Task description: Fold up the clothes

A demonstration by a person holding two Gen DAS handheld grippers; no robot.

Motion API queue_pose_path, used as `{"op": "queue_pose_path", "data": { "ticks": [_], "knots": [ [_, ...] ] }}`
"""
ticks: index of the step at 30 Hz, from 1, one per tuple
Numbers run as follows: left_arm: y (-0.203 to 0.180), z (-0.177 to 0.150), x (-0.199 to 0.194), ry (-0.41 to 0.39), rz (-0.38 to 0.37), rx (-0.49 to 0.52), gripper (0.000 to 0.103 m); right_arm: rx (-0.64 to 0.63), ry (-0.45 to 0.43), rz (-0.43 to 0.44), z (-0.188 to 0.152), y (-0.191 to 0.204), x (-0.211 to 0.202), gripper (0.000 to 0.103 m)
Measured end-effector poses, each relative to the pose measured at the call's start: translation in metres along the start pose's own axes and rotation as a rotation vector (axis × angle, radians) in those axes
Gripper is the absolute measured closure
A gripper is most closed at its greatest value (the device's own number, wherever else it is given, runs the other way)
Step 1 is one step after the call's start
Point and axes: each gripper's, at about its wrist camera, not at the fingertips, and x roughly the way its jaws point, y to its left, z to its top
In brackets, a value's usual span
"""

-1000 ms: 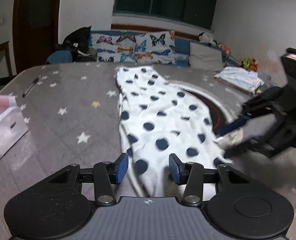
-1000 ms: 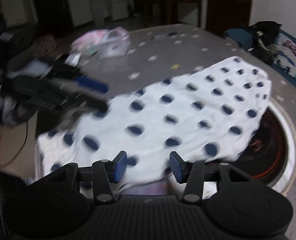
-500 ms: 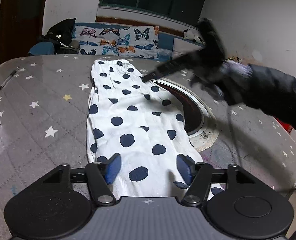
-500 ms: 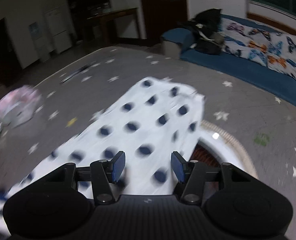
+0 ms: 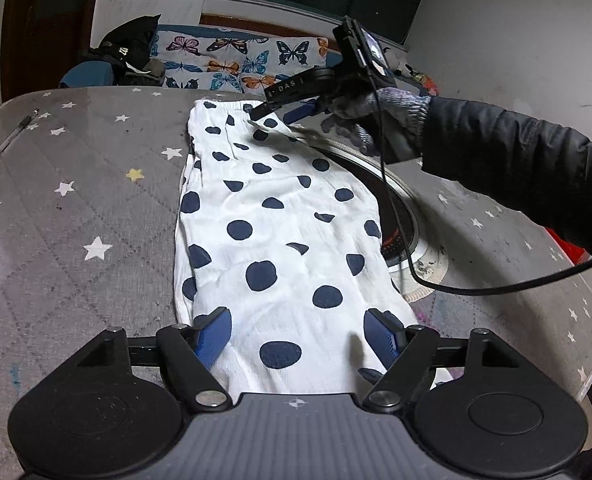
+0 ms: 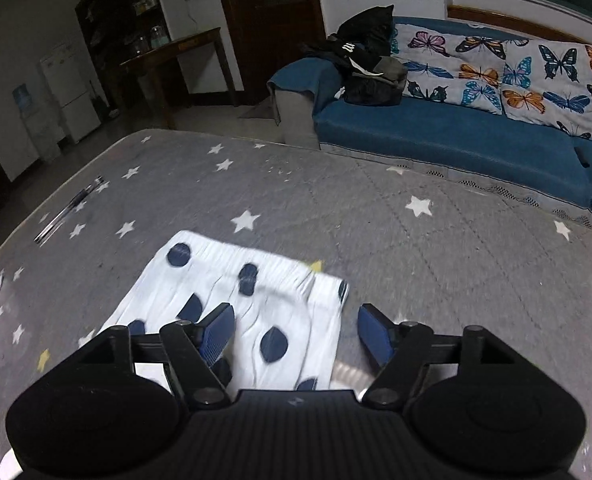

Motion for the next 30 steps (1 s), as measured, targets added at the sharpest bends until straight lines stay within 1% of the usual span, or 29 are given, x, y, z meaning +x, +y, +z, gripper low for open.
{"op": "queue_pose_path", "data": {
  "ticks": [6, 8, 12, 13, 14, 15, 17, 18, 19, 20, 22, 24, 28, 30],
  "knots": [
    [0.0, 0.0, -0.001, 0.0, 0.003, -0.008, 0.025, 0.004, -0.017, 0.006, 0.004, 0.004, 0.007, 0.032],
    [0.0, 0.0, -0.001, -0.001, 0.003, -0.011, 0.023, 0.003, -0.018, 0.005, 0.004, 0.005, 0.007, 0.034],
    [-0.001, 0.0, -0.002, -0.001, 0.005, -0.016, 0.023, -0.009, -0.014, 0.006, 0.006, 0.006, 0.006, 0.053],
    [-0.001, 0.0, -0.002, -0.001, 0.006, -0.018, 0.022, -0.006, -0.013, 0.007, 0.006, 0.005, 0.006, 0.055],
    [-0.001, 0.0, -0.002, -0.001, 0.006, -0.019, 0.022, -0.004, -0.013, 0.008, 0.007, 0.005, 0.006, 0.061],
    [-0.001, 0.0, -0.002, -0.001, 0.007, -0.019, 0.022, -0.002, -0.014, 0.009, 0.007, 0.004, 0.005, 0.063],
    [-0.002, 0.0, -0.002, -0.001, 0.009, -0.019, 0.022, 0.0, -0.017, 0.008, 0.008, 0.003, 0.005, 0.061],
    [-0.001, 0.0, -0.002, -0.002, 0.009, -0.018, 0.021, -0.003, -0.02, 0.004, 0.007, 0.004, 0.004, 0.055],
    [-0.001, 0.0, -0.002, -0.001, 0.01, -0.018, 0.021, -0.002, -0.021, 0.003, 0.007, 0.003, 0.004, 0.051],
    [-0.001, 0.0, -0.002, -0.001, 0.01, -0.018, 0.021, 0.001, -0.021, 0.004, 0.007, 0.003, 0.004, 0.044],
    [-0.001, 0.0, -0.002, 0.001, 0.01, -0.019, 0.021, 0.004, -0.025, 0.002, 0.008, 0.001, 0.005, 0.04],
    [-0.002, 0.0, -0.002, 0.003, 0.011, -0.018, 0.021, 0.012, -0.021, 0.015, 0.008, -0.001, 0.006, 0.034],
    [-0.003, 0.0, -0.002, 0.004, 0.012, -0.019, 0.02, -0.004, -0.025, 0.034, 0.009, 0.003, 0.01, 0.033],
    [-0.003, 0.0, -0.002, 0.005, 0.012, -0.02, 0.02, -0.028, -0.024, 0.032, 0.009, 0.008, 0.012, 0.044]
  ]
}}
